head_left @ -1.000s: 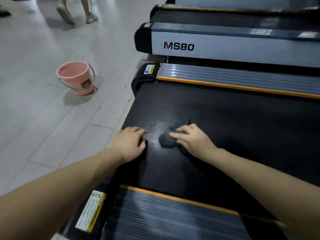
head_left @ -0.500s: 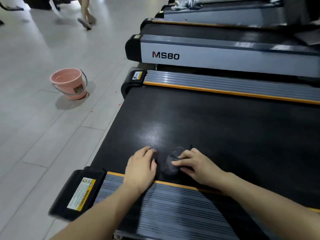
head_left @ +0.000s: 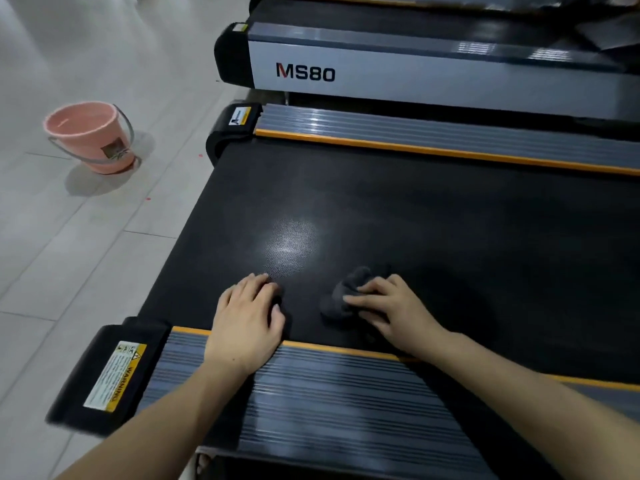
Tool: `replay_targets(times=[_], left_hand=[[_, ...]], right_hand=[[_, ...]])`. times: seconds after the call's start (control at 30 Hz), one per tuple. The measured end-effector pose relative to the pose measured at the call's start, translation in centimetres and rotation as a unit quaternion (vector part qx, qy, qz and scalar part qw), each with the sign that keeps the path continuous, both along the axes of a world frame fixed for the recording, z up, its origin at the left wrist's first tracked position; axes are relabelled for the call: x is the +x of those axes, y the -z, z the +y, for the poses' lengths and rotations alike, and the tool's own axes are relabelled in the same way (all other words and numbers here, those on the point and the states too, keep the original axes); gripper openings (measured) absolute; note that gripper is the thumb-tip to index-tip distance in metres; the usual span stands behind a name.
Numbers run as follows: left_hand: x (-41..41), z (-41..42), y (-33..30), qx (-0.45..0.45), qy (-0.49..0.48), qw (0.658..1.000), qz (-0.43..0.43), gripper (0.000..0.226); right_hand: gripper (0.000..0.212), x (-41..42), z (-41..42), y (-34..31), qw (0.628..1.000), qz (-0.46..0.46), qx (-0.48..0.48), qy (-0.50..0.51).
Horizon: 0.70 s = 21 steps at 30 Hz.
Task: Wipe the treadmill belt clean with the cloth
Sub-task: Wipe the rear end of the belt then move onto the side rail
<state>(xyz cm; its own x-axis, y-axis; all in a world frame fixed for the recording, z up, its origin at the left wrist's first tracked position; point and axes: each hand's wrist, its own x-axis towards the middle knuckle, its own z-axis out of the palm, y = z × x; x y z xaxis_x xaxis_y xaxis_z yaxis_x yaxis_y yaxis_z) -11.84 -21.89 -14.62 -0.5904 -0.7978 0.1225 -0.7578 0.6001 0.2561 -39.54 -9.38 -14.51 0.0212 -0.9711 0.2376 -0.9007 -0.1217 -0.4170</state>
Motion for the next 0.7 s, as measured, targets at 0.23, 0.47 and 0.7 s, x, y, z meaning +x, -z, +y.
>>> replay_targets(times=[0.23,0.47,0.7], left_hand=[[0.1,-0.1,0.1,0.005,-0.006,1.000,-0.009,0.042],[0.0,-0.3,0.2,0.013,-0.004,1.000,-0.010,0.043],[0.0,-0.2,0.3,0.010,-0.001,1.000,-0.012,0.043]], right_hand=[[0.028,-7.3,-9.4,0.2,0.993,0.056,-0.032,0.099],[0.030,-6.4,-7.3,0.4,0.981,-0.010,-0.031,0.193],[0.032,-2.8,3.3,-0.9,0.997,0.038,0.026,-0.058]])
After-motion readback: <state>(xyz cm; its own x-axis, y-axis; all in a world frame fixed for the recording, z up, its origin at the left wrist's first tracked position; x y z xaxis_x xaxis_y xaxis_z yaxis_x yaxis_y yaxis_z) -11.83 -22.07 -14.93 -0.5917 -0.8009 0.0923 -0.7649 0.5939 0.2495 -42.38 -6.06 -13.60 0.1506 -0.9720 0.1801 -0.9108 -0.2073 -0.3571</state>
